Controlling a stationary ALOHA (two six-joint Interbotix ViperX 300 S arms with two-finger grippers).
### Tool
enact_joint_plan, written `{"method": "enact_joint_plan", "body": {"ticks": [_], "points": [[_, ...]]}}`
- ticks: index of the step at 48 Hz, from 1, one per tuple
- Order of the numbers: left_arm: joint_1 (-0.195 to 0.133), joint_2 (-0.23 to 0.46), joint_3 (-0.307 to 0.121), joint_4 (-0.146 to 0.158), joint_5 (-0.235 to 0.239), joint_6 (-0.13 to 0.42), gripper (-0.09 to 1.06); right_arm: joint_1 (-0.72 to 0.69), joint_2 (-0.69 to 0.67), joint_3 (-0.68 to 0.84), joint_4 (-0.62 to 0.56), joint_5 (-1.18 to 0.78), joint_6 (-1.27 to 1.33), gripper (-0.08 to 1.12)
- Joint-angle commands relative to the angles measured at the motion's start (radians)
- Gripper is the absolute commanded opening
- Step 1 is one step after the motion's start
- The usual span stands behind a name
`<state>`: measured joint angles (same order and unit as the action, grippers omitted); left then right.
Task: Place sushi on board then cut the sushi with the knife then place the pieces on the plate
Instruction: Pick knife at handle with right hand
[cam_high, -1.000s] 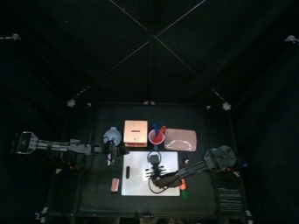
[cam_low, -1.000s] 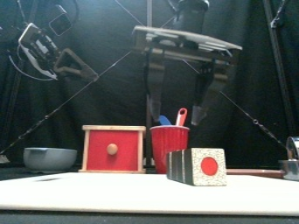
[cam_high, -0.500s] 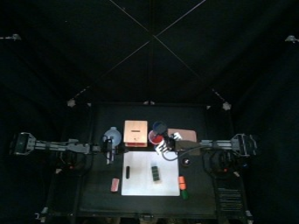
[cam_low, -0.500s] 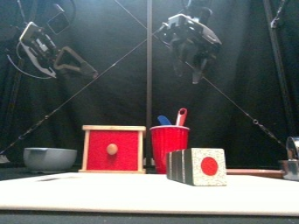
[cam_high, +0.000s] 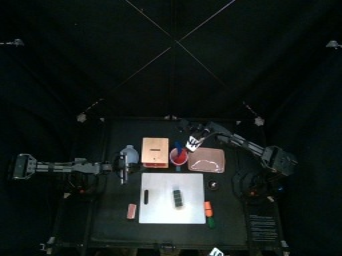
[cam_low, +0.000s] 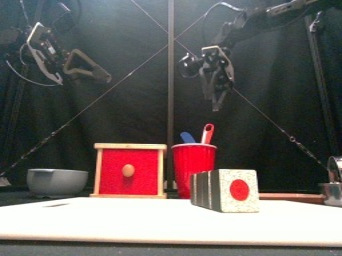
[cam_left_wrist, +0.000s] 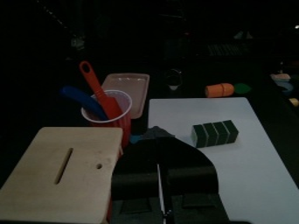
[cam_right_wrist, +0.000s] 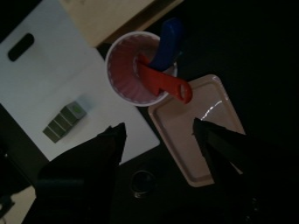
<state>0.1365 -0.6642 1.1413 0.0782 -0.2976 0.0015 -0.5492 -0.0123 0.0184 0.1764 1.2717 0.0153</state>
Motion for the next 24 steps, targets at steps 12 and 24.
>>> {"method": "enact_joint_plan", "body": {"ticks": [12,24], "points": [[0.018,-0.002,-0.003,-0.025,-0.005,0.002,0.02,-0.066,0.163,-0.169,0.044,0.118,-0.164,0.93],[0.025,-0.002,0.003,-0.025,-0.005,0.002,0.02,-0.051,0.252,-0.225,0.052,0.164,-0.175,0.93]]}}
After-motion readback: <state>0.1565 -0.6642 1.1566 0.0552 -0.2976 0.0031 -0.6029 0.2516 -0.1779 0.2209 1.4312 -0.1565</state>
